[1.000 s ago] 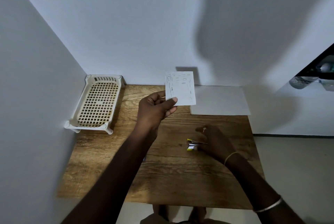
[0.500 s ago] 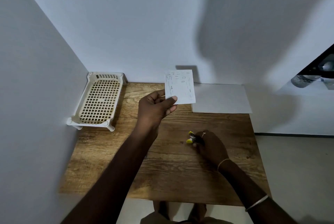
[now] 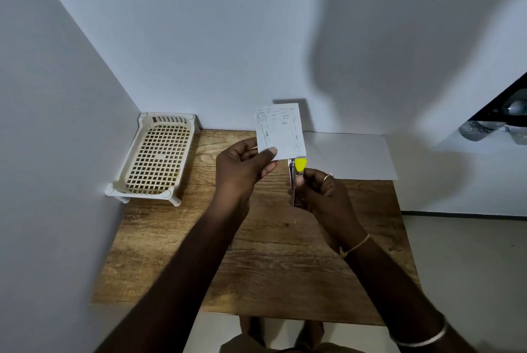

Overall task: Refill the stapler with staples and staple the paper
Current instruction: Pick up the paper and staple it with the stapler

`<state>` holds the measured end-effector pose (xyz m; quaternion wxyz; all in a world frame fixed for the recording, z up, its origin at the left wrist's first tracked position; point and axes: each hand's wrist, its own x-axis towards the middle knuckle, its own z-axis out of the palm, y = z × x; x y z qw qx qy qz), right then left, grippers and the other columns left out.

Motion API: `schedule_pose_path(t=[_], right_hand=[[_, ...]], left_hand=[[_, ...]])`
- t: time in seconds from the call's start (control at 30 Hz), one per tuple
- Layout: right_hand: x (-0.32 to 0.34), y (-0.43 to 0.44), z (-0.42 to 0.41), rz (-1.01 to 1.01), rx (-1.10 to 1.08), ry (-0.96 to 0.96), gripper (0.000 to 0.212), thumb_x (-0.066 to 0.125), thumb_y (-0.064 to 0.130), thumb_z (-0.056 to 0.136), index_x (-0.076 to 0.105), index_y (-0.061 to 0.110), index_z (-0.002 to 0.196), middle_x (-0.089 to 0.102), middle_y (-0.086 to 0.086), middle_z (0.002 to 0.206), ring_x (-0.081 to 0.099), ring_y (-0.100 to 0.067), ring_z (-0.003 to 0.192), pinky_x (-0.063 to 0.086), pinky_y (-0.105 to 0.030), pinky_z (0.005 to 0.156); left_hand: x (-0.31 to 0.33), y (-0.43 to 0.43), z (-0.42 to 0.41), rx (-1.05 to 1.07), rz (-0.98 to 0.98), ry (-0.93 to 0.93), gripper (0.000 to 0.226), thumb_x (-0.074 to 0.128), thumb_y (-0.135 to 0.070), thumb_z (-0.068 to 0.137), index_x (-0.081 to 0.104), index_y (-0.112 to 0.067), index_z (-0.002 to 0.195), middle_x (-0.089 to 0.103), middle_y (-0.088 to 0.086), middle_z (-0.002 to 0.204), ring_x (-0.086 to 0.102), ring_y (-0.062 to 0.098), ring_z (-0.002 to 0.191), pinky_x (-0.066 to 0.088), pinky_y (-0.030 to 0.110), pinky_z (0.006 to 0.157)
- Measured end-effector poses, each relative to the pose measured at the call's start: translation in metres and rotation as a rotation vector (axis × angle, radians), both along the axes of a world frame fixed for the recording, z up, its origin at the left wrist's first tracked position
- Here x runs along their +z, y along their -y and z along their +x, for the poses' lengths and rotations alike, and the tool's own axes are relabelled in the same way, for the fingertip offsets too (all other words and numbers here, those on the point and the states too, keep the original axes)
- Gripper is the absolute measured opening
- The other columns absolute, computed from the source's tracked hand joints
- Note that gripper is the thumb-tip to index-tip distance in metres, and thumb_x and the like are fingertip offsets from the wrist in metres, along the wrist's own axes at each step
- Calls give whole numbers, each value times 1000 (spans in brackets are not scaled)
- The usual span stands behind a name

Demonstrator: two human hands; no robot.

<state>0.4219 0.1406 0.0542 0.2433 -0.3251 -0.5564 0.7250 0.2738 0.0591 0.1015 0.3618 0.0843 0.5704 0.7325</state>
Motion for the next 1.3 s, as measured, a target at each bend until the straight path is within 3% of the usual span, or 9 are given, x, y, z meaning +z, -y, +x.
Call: schedule_pose_path(t=[0.1, 0.23, 0.43, 0.53, 0.73, 1.3], right_hand=[[9, 2, -2, -19, 0, -27, 36, 66, 28, 93, 68, 9, 124, 76, -14, 109, 72, -34, 98, 60, -46, 83], [18, 5, -2, -15, -21, -28, 43, 68, 38, 87, 70, 12, 122, 76, -15, 109, 70, -43, 102, 59, -55, 88], [29, 5, -4, -96, -26, -32, 39, 70, 38, 87, 72, 15, 118, 76, -14, 98, 73, -25, 84, 61, -41, 79], [33, 5, -5, -155, -28, -58, 40, 71, 36, 85, 72, 10, 116, 74, -15, 95, 72, -26, 81, 61, -36, 75], [37, 6, -7, -186, -75, -85, 32, 73, 37, 82, 77, 12, 101, 73, -15, 91, 71, -27, 77, 60, -34, 70], [39, 9, -14, -242, -93, -89, 35, 70, 29, 88, 70, 3, 111, 76, -17, 97, 72, -25, 75, 62, -32, 68]], left_hand=[[4, 1, -1, 11, 9, -10, 27, 76, 1, 85, 71, 0, 111, 78, 14, 102, 76, 26, 98, 62, 29, 77], [6, 2, -3, 16, 4, -37, 26, 76, 2, 85, 71, -1, 111, 79, 14, 101, 76, 26, 98, 61, 28, 75], [7, 1, 0, 18, 7, -85, 24, 76, 2, 85, 73, -4, 108, 78, 18, 100, 76, 27, 96, 61, 28, 75], [7, 1, 2, 3, 6, -108, 24, 77, 0, 85, 74, -5, 108, 79, 14, 97, 76, 27, 96, 61, 28, 75], [8, 0, 4, 5, 7, -78, 26, 77, 1, 85, 73, -3, 110, 79, 15, 98, 76, 26, 94, 61, 29, 76], [4, 2, 7, 28, 38, -21, 26, 76, 1, 86, 70, -2, 111, 78, 16, 101, 76, 25, 95, 60, 28, 75]])
